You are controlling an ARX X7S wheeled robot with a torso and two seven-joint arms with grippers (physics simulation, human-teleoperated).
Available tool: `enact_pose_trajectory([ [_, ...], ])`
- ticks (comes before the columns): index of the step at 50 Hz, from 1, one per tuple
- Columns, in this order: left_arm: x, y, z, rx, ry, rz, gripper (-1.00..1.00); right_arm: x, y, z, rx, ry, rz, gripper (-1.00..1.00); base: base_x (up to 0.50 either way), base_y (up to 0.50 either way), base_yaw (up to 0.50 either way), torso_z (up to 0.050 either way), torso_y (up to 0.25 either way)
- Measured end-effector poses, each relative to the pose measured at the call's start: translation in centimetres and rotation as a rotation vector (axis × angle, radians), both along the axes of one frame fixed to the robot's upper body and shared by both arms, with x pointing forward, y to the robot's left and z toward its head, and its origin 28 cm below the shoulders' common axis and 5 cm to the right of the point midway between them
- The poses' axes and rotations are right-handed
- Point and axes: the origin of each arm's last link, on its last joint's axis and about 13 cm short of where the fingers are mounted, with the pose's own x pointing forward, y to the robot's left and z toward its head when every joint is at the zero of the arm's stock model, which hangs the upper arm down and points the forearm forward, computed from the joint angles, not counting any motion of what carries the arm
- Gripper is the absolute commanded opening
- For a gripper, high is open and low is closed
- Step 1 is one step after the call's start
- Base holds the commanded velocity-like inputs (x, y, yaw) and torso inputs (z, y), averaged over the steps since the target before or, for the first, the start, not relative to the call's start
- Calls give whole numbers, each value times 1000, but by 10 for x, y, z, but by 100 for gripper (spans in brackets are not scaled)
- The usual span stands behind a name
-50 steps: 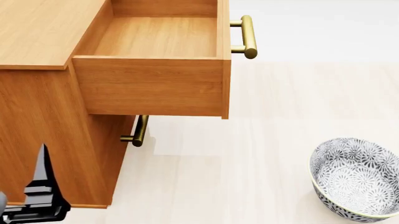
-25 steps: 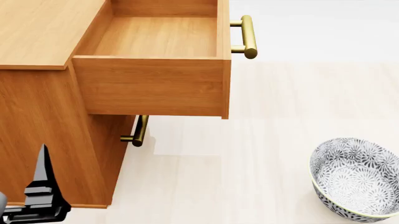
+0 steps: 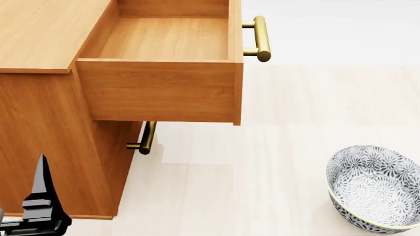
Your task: Put the ketchup in the top drawer of the cabinet.
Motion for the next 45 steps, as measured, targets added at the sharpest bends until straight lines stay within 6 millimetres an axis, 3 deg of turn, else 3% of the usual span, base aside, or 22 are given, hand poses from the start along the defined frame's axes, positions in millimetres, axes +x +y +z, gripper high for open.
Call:
enact_pose_trajectory([
  [16,1,1,0,-4,-1,6,100,49,18,24,-65,66,38,-100,0,0,0,0,1],
  [37,3,1,0,-3,0,9,100,120,43,40,-84,189,104,-100,0,0,0,0,0],
  [45,4,1,-2,-4,6,8,100,134,53,38,-114,227,119,-100,0,0,0,0,0],
])
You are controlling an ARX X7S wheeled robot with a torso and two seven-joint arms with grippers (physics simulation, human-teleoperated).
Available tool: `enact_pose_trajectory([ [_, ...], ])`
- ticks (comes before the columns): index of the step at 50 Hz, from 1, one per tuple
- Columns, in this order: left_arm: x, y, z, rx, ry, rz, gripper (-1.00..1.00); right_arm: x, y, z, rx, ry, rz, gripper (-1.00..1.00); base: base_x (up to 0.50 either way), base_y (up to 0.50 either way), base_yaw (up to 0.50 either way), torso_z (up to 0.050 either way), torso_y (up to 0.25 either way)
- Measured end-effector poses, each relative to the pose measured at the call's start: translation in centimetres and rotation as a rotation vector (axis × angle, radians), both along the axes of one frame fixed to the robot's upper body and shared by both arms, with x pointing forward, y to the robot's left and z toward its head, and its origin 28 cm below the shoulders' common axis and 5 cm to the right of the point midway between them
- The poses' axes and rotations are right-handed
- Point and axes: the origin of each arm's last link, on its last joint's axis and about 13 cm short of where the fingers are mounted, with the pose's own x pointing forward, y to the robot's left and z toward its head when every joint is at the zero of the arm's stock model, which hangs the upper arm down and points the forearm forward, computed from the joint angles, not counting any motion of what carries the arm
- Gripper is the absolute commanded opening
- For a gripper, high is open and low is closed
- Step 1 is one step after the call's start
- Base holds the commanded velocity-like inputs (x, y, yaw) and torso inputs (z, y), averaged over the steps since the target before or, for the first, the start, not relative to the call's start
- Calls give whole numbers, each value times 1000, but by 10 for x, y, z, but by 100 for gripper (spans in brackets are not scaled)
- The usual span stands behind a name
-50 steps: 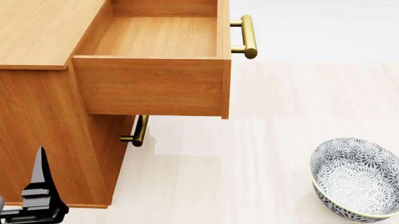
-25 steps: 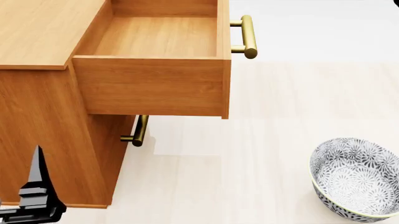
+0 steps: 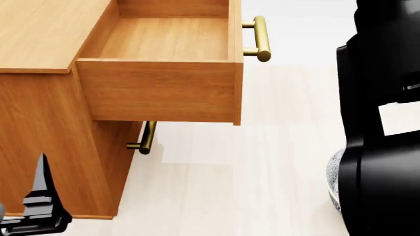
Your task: Put the ketchup in the top drawer of the cabinet.
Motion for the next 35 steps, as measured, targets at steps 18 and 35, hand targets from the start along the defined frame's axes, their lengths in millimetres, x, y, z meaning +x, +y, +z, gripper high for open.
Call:
enact_pose_trajectory([
  [18,2,-1,-4,-4,10,2,100,12,16,-24,-74,156,114,-100,0,0,0,0,1],
  [35,3,1,-8,-6,19,8,100,19,20,-59,-137,366,139,-100,0,0,0,0,0],
])
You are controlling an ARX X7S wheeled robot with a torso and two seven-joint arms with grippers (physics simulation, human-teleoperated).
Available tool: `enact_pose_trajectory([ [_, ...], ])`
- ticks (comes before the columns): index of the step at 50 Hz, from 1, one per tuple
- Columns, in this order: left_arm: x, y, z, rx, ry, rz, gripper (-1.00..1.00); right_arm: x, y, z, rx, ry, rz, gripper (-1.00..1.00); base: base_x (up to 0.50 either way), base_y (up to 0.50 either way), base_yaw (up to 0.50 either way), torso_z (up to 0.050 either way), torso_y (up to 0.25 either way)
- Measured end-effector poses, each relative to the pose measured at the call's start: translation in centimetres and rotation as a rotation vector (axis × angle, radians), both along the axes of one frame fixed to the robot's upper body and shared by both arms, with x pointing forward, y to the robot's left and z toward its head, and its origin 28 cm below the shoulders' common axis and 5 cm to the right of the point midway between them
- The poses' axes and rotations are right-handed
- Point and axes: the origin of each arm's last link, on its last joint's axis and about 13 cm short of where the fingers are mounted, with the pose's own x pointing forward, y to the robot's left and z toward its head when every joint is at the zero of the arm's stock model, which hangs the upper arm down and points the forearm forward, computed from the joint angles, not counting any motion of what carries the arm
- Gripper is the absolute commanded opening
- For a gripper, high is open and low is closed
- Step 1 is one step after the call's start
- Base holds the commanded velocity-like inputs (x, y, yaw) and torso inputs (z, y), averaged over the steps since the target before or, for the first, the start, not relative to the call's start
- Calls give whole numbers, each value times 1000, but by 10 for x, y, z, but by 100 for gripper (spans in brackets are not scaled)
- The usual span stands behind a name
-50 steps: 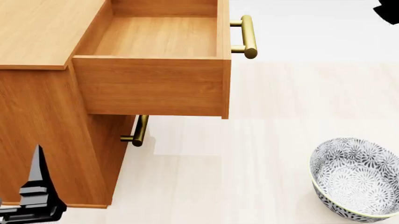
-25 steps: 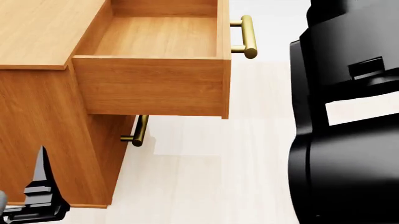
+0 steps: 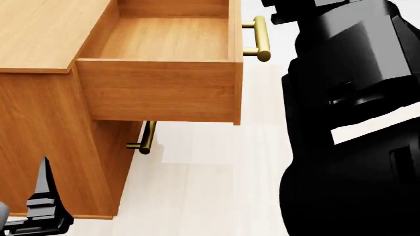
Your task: Put the ketchup in the top drawer of the cabinet.
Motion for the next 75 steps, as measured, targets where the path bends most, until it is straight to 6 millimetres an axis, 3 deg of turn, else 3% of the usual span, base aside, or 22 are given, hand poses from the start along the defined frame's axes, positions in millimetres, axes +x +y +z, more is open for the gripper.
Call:
enact_pose_trajectory([
  [19,3,1,-4,-3,9,4,100,5,3,-28,-37,111,63,-100,0,0,0,0,1],
  [35,5,1,-7,-5,15,3,100,7,4,-40,58,160,96,-100,0,0,0,0,1],
  [75,6,3,-10,-4,20,13,100,14,0,-71,60,218,73,-100,0,0,0,0,0],
])
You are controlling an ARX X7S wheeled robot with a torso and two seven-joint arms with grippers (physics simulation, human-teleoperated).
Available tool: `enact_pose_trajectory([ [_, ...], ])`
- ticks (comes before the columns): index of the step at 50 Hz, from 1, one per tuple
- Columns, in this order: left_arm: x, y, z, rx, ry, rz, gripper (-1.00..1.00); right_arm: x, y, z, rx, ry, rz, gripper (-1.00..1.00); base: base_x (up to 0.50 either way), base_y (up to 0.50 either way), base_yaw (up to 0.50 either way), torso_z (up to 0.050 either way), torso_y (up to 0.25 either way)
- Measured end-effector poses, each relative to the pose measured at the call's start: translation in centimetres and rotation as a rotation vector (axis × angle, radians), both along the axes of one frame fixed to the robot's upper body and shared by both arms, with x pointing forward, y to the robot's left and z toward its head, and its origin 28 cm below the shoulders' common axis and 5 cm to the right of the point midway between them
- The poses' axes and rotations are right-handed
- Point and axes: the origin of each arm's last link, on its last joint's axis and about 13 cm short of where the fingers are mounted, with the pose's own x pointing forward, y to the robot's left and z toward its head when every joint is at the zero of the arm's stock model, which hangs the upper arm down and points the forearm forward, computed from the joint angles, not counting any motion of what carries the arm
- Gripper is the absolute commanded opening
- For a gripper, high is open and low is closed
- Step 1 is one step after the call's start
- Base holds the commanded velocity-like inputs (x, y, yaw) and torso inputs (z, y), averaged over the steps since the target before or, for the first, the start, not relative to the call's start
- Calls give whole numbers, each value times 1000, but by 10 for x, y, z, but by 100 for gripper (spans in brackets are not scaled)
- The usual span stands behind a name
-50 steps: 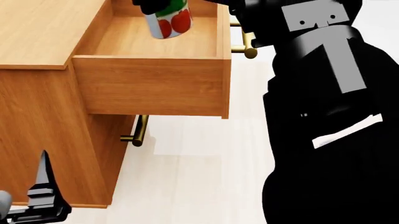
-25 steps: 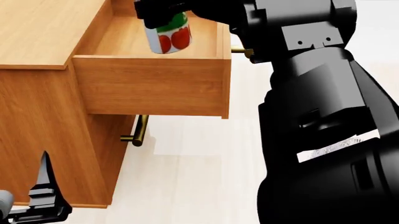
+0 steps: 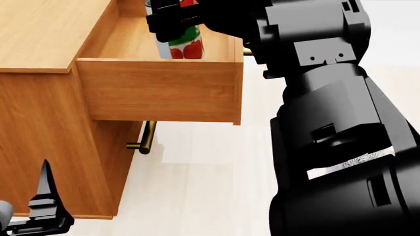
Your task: Put the ketchup in the top drawer of the cabinet.
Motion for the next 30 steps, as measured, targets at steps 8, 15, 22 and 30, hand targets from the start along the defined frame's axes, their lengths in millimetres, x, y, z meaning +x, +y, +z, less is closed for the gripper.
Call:
enact_pose_trajectory([
  [8,0,0,0,1,0,2,100,0,0,-1,27,1,5,-100,0,0,0,0,0],
  [15,-1,1,0,1,0,4,100,1,-1,-2,40,2,5,-100,0,0,0,0,0],
  [22,-1,1,0,1,1,5,100,1,-1,-4,39,2,3,-100,0,0,0,2,1],
  [30,0,1,0,1,0,6,100,2,-2,-4,26,-13,14,100,0,0,0,0,0],
])
